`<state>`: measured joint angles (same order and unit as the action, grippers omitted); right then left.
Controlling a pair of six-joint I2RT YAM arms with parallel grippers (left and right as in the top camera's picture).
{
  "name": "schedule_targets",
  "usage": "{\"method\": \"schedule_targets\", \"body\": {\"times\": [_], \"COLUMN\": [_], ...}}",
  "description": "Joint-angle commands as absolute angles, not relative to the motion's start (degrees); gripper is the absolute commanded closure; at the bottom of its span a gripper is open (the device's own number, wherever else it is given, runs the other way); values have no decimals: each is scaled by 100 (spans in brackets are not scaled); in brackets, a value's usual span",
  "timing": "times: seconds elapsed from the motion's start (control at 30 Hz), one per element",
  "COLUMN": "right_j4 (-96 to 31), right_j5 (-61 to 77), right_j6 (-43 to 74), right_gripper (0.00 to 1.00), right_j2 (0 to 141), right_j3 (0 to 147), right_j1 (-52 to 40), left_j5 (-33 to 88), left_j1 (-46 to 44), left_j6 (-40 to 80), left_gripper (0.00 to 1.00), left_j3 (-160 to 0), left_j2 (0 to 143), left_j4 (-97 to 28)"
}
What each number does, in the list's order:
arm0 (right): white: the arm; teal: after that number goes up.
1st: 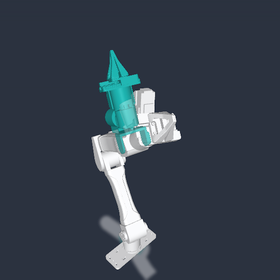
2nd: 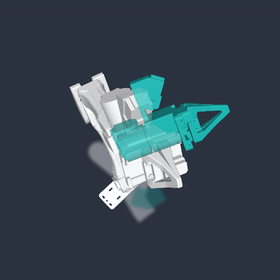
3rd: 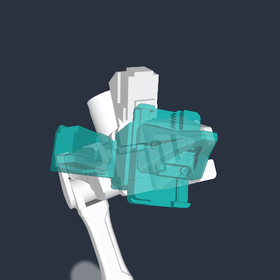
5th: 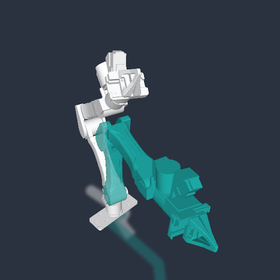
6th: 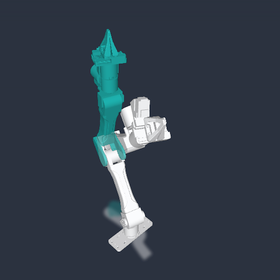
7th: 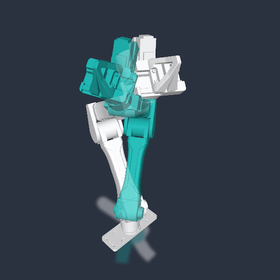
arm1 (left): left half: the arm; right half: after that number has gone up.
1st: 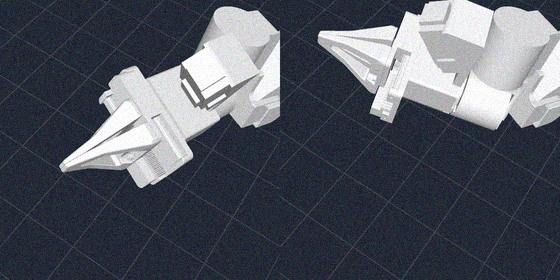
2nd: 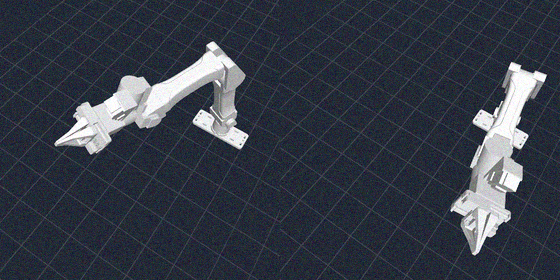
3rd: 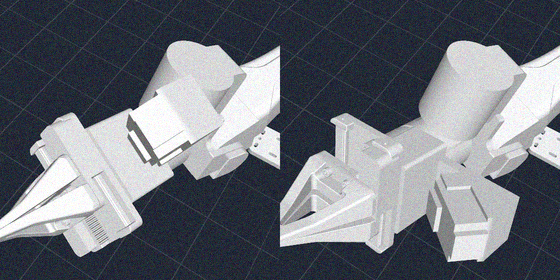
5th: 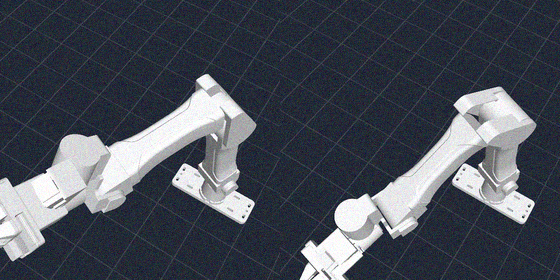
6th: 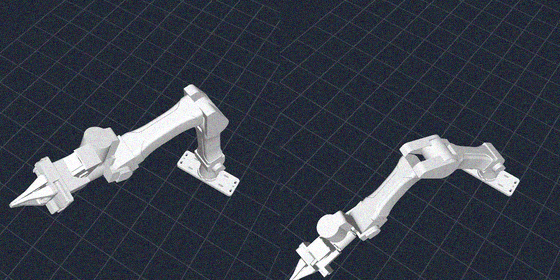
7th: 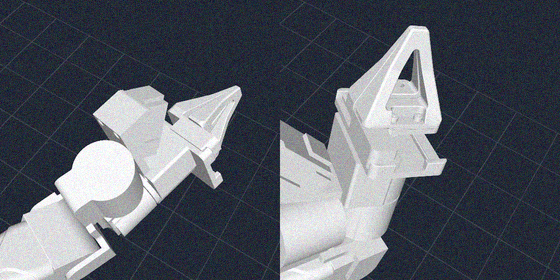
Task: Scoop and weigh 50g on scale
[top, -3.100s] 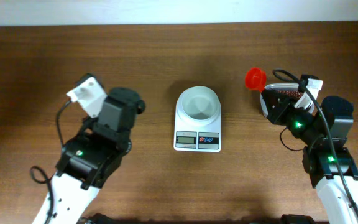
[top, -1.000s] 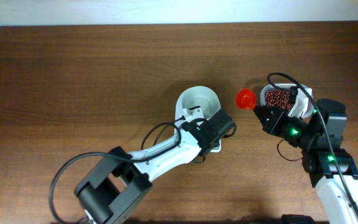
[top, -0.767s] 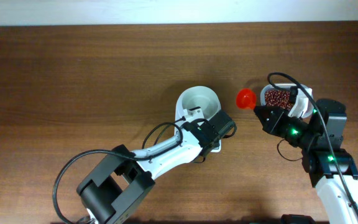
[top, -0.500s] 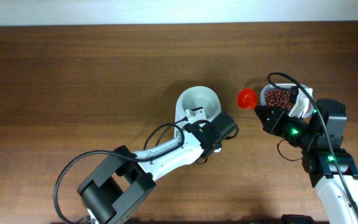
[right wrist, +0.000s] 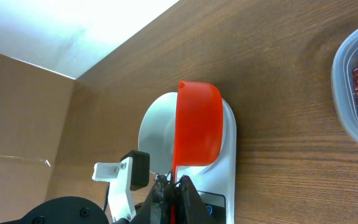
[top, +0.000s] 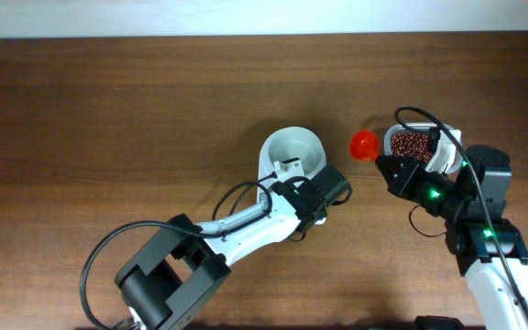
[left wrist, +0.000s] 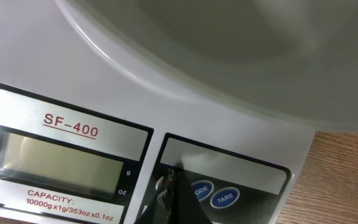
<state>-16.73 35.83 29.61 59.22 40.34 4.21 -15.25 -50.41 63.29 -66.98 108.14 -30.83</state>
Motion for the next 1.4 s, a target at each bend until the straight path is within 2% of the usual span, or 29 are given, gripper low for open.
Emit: {"method": "schedule_targets", "body": {"times": [0.0,0.47,0.87,0.97,1.03,1.07,1.1,1.13,1.17,1.2,1.27,1.37], "right_j4": [-1673,-1675,-1697,-1758,-1789,-1793,-1796,-1802,-1809,-1822,-1833,-1833], "right_j5": [3531,3531,3535,3535,3535,3535,3535,3535,3535,3535,3535,3533], "right_j6": [2895,2875,2877,2877,2877,2877,2880,2877,2880,2877,2877,2877], "right_gripper": [96,96,96,96,96,96,96,96,96,96,96,96], "right_j2": [5924,5924,5924,5924,5924,5924,5924,5924,5924,5924,5924,5924], "right_j3": [4056,4056,4056,4056,4056,4056,4056,4056,4056,4056,4056,4056], "right_j1": [458,458,458,458,458,458,458,458,458,458,458,458], "left_j5": [-1568,-1264,-1109,-1116,-1133,-1133,-1133,-1135,-1138,-1175,-1374,-1433], "left_j1": [-5063,-4890,-4895,-4851,-4764,-4705,-4624,-4565,-4510,-4453,-4407,-4407], "left_j6": [6318,6346,6324,5623,4674,4204,3555,3096,2720,2418,1962,2053], "left_gripper": [100,100,100,100,100,94,76,47,33,1,1,1], "left_j3": [-6755,-6757,-6794,-6901,-7074,-7168,-7290,-7360,-7393,-7393,-7393,-7393], "left_j2": [11002,11161,10121,9568,9011,8731,8344,8053,7771,7430,6855,6163], "left_j4": [-3092,-3148,-4515,-4827,-5083,-5223,-5406,-5546,-5645,-5671,-5710,-6265]}}
